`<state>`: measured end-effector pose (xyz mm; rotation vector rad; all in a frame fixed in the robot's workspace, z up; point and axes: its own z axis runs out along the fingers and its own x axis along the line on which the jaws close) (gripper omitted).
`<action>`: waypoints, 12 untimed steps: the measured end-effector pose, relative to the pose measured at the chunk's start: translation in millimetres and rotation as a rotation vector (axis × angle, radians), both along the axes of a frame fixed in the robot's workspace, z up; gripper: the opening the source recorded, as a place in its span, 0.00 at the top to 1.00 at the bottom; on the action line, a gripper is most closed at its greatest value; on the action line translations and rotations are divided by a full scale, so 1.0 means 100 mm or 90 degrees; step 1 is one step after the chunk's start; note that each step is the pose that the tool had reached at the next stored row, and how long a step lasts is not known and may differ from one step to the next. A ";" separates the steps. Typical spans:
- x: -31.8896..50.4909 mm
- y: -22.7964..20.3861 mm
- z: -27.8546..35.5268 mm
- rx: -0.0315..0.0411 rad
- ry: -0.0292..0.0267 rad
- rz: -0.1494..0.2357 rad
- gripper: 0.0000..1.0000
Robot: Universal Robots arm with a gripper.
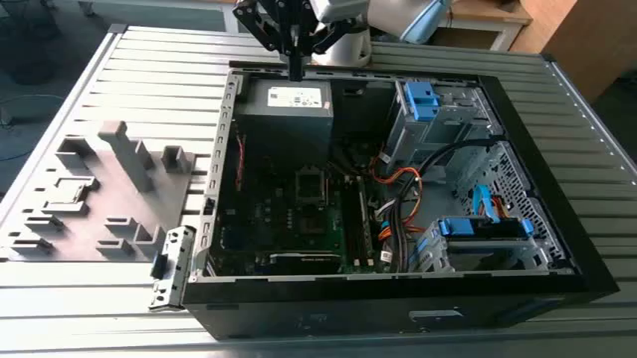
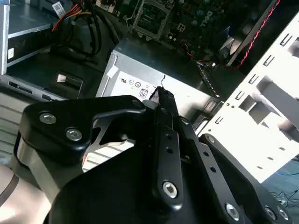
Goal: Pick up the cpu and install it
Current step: 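Reach for the cpu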
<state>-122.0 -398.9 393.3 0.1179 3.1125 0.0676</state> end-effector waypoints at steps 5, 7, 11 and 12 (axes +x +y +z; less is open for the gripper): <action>-0.047 0.000 -0.002 0.0000 0.0000 0.000 0.89; -0.049 0.000 -0.002 0.0000 0.0000 0.000 0.89; -0.065 0.000 -0.005 0.0000 0.0000 0.000 0.89; -0.073 0.000 -0.006 0.0000 -0.0001 0.000 0.89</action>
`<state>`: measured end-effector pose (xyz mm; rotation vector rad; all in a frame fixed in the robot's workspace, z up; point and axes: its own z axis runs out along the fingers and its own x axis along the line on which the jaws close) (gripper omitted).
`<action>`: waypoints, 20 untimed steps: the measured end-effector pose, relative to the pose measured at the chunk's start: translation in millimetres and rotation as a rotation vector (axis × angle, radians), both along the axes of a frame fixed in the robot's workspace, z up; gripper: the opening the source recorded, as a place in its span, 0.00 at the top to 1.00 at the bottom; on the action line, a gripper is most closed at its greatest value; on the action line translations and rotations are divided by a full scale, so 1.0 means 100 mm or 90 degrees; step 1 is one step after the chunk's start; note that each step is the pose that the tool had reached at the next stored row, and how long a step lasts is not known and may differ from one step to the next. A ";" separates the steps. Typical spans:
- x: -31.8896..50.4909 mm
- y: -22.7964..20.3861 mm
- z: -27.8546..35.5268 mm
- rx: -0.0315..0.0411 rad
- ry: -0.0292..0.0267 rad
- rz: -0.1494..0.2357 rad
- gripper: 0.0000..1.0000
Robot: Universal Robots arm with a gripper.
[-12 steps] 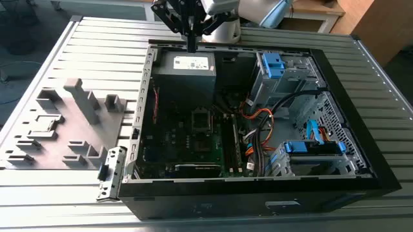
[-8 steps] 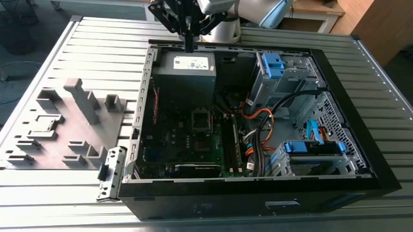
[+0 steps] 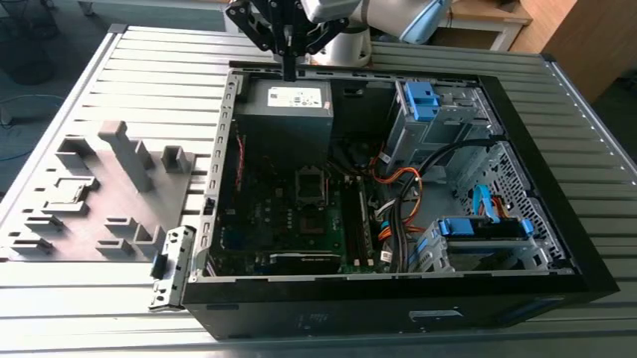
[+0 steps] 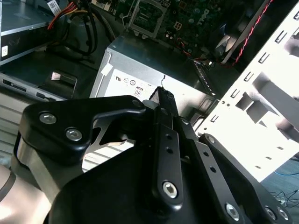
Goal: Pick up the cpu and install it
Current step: 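Reach for the cpu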
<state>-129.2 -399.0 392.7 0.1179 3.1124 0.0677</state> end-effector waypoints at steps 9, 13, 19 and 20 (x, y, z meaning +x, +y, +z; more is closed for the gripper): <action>-0.094 0.001 -0.007 0.0000 -0.0018 0.000 0.89; -0.116 0.001 -0.007 0.0000 -0.0021 0.000 0.89; -0.142 0.001 -0.008 0.0000 -0.0022 0.000 0.89; -0.146 0.001 -0.008 0.0000 -0.0022 0.000 0.89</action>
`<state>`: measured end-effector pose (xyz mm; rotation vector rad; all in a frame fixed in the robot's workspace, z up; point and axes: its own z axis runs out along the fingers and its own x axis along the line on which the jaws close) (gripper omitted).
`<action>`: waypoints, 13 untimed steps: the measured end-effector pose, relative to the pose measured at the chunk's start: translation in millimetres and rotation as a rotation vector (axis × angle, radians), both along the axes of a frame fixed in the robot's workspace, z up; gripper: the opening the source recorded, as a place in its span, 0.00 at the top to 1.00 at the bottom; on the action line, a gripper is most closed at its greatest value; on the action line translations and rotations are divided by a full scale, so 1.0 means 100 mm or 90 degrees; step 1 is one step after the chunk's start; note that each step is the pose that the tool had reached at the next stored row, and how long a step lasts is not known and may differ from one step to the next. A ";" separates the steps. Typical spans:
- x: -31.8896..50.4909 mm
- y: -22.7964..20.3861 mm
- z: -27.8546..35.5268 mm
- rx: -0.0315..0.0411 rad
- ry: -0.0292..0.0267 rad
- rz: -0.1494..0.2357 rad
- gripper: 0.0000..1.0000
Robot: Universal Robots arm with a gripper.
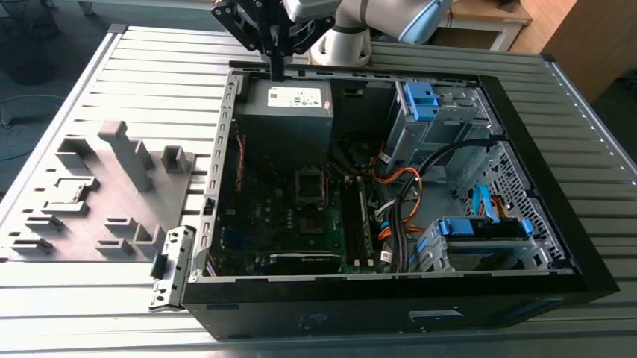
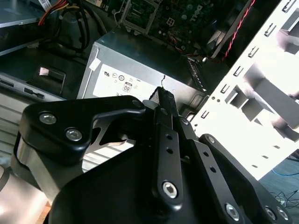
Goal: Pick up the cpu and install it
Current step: 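Reach for the cpu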
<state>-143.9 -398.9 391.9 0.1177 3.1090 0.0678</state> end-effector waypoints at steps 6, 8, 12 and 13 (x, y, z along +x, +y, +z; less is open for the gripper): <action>-0.029 0.000 -0.001 0.0000 -0.0001 0.000 0.89; -0.038 0.000 -0.001 0.0000 -0.0001 0.000 0.89; -0.055 0.000 -0.001 0.0000 -0.0001 0.000 0.89; -0.060 0.000 -0.001 0.0000 -0.0001 0.000 0.89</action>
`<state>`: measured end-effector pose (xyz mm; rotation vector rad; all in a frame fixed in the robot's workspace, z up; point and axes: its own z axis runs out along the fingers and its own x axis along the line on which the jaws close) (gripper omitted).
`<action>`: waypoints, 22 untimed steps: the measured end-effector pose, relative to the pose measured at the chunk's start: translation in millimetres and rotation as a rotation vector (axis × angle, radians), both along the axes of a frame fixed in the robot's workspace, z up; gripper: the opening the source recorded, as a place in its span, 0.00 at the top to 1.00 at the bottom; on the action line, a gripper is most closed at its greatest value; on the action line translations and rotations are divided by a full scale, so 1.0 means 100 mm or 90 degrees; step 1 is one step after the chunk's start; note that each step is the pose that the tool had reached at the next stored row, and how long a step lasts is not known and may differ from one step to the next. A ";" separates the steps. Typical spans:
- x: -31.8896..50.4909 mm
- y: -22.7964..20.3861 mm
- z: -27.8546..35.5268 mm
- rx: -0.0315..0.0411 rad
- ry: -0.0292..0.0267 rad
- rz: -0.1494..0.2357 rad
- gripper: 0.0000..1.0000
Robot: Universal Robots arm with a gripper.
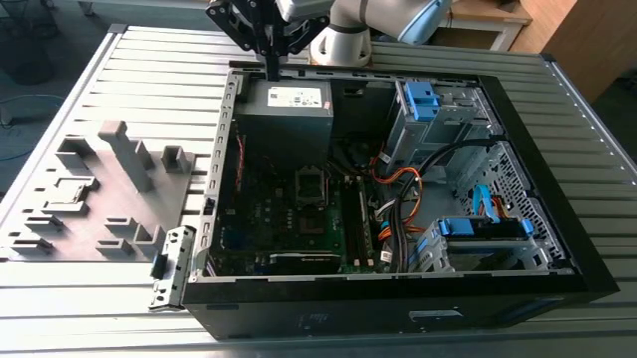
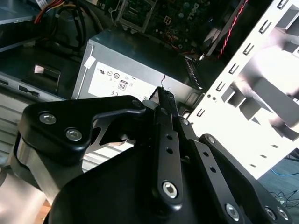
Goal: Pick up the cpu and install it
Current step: 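Reach for the cpu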
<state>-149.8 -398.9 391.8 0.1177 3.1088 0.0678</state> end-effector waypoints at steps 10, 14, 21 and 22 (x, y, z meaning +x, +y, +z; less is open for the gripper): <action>-0.039 0.000 0.000 0.0000 0.0000 0.000 0.89; -0.039 0.000 0.000 0.0000 0.0000 0.000 0.89; -0.094 0.000 -0.008 0.0000 -0.0001 0.000 0.89; -0.115 0.000 -0.011 0.0000 -0.0003 0.000 0.89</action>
